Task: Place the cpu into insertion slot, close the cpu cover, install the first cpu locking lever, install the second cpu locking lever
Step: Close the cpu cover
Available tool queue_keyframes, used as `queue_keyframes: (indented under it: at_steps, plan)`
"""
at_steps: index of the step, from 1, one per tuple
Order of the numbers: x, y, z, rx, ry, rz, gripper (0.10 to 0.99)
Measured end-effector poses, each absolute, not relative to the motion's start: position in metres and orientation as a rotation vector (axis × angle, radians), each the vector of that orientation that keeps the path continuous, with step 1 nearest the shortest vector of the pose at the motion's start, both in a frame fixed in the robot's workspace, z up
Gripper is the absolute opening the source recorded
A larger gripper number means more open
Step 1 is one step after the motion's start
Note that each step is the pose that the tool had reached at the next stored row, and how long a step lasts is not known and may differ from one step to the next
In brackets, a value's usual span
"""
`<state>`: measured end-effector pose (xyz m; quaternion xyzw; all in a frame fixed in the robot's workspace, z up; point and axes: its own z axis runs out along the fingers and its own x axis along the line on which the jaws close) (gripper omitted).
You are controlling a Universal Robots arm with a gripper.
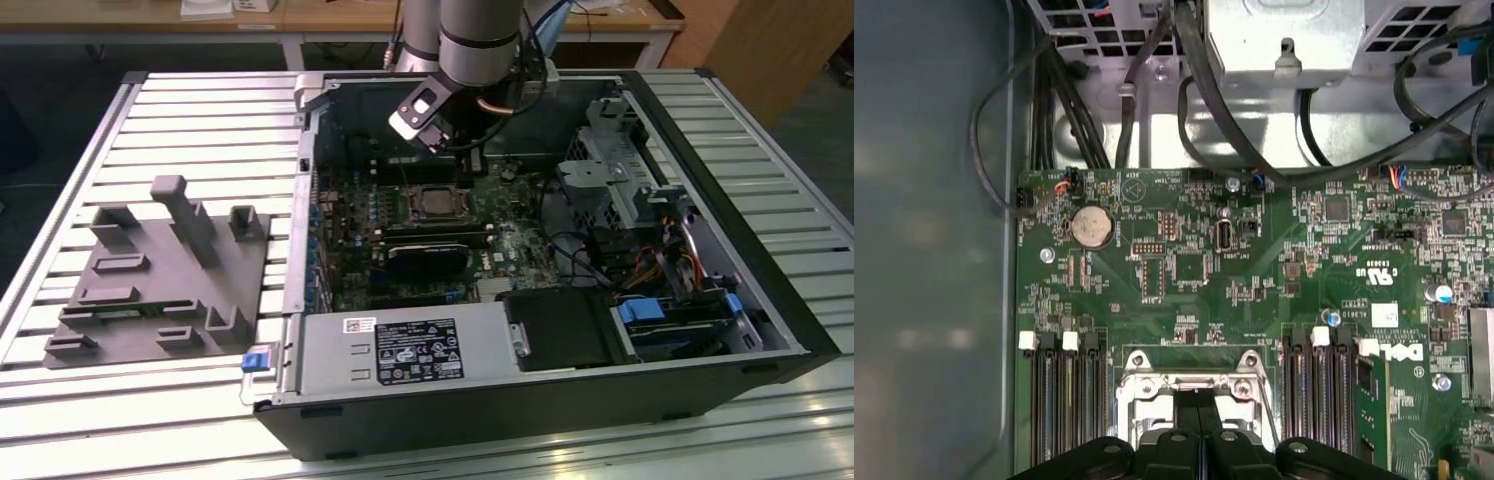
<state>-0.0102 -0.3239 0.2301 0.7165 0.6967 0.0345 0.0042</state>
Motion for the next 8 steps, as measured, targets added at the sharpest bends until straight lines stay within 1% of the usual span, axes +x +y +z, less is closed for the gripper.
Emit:
queue_keyframes:
  at_steps: [8]
  plan:
    - [-0.0195, -0.3239, 0.2298, 2.245, 2.183, 0.108, 0.106]
